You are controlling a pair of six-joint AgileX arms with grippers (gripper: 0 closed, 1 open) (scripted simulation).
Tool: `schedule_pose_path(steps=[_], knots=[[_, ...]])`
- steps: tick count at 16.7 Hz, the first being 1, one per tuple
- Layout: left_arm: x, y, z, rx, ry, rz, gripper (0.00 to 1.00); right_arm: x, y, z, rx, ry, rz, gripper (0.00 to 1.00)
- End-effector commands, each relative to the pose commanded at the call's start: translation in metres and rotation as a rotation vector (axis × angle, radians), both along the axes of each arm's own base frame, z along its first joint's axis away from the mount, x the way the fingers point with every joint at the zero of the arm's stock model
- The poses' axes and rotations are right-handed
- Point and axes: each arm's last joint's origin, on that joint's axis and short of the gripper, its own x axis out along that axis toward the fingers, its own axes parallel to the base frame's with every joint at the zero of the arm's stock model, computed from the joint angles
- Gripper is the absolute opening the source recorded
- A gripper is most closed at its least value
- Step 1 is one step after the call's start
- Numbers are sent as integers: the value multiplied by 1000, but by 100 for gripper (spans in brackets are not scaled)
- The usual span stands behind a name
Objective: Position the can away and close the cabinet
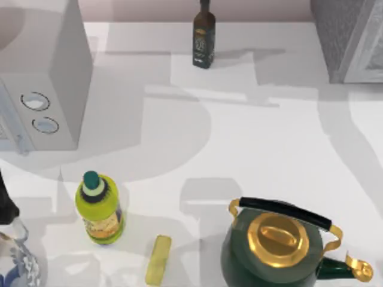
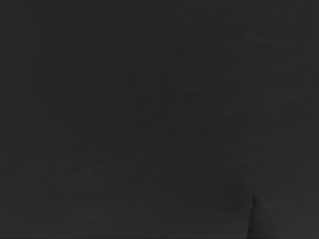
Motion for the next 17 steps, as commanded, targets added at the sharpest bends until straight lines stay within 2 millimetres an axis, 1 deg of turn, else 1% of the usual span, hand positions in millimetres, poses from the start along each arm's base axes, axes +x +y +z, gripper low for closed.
schedule_pose_path(steps=[1, 3, 6, 7, 8, 12, 15, 17], knots=[[0, 0, 0, 0, 0, 0, 100, -3, 6, -1, -2, 3, 0, 100], [0, 0, 0, 0, 0, 0, 100, -6, 12, -2, -5, 7, 0, 100], [0, 0, 0, 0, 0, 0, 100, -6, 12, -2, -5, 7, 0, 100], [0, 0, 0, 0, 0, 0, 100, -13, 2, 5, -6, -15, -39, 100], [0, 0, 0, 0, 0, 0, 100, -13, 2, 5, -6, -16, -38, 100], [0, 0, 0, 0, 0, 0, 100, 9, 3, 6, -6, -18, -39, 100], [0, 0, 0, 0, 0, 0, 100, 29, 3, 4, -8, -13, -38, 100], [0, 0, 0, 0, 0, 0, 100, 37, 2, 5, -6, -15, -39, 100]])
